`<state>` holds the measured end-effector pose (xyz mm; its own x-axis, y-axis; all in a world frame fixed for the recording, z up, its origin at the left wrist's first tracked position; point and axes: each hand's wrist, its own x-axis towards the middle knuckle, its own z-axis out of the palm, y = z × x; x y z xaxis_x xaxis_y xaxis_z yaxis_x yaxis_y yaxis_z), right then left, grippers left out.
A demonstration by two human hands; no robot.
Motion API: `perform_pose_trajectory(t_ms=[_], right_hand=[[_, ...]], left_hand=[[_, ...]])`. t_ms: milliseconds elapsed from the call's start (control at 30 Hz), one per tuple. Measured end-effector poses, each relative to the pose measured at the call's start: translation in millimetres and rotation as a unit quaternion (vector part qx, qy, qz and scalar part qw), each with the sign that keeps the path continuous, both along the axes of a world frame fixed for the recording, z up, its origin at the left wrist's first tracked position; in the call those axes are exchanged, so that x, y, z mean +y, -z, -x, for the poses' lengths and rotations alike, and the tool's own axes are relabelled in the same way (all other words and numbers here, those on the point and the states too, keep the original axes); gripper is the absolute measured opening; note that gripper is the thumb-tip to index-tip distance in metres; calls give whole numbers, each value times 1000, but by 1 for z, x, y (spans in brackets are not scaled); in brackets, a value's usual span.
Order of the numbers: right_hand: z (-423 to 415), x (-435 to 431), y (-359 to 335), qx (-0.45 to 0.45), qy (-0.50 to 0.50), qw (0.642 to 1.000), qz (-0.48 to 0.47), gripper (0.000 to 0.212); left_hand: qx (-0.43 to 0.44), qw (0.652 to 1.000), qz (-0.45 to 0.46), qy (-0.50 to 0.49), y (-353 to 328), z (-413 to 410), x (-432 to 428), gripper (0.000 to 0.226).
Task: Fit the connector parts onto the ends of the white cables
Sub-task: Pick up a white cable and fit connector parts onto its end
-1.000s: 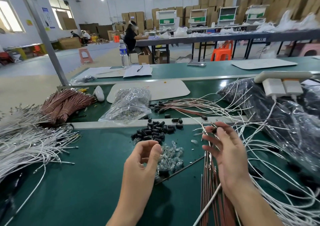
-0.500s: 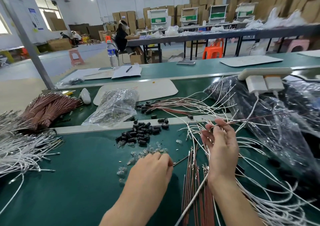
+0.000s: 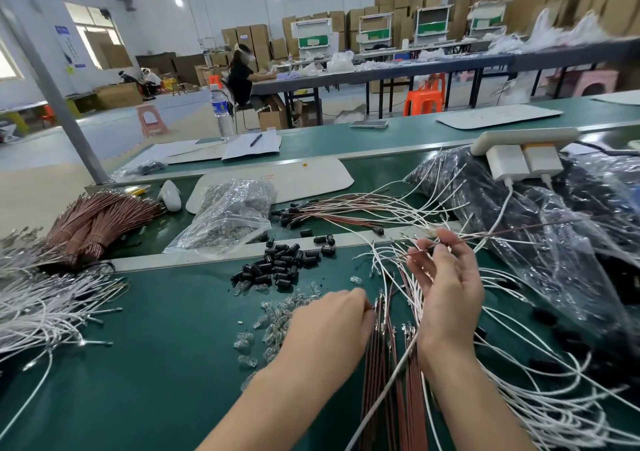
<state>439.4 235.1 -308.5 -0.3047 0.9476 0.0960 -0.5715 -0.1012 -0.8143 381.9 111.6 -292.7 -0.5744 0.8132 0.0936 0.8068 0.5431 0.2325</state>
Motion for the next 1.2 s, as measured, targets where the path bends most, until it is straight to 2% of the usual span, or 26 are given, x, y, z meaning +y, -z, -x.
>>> perform_pose_trajectory(t_ms=[133, 333, 467, 600, 900, 1033, 1200], right_hand=[[-1, 2, 1, 3, 17, 1000, 5, 27], [1, 2, 2, -1, 13, 1000, 8, 25], [1, 1, 1, 0, 10, 1000, 12, 24], [1, -2, 1, -5, 4, 1000, 5, 25], [2, -3, 3, -18, -10, 1000, 9, 25], [1, -4, 2, -27, -16, 999, 8, 25], [0, -6, 1, -27, -37, 999, 15, 24]], left_hand=[[-35, 998, 9, -54, 2, 7, 35, 34], [-83, 991, 31, -103, 7, 11, 62, 22], [-81, 989, 9, -123, 7, 7, 68, 14], [-70, 989, -3, -130, 9, 3, 72, 18], [-184, 966, -88, -157, -2, 16, 60, 20], [-148, 981, -59, -114, -19, 31, 43, 24], [-11, 995, -64, -72, -68, 58, -5, 13]])
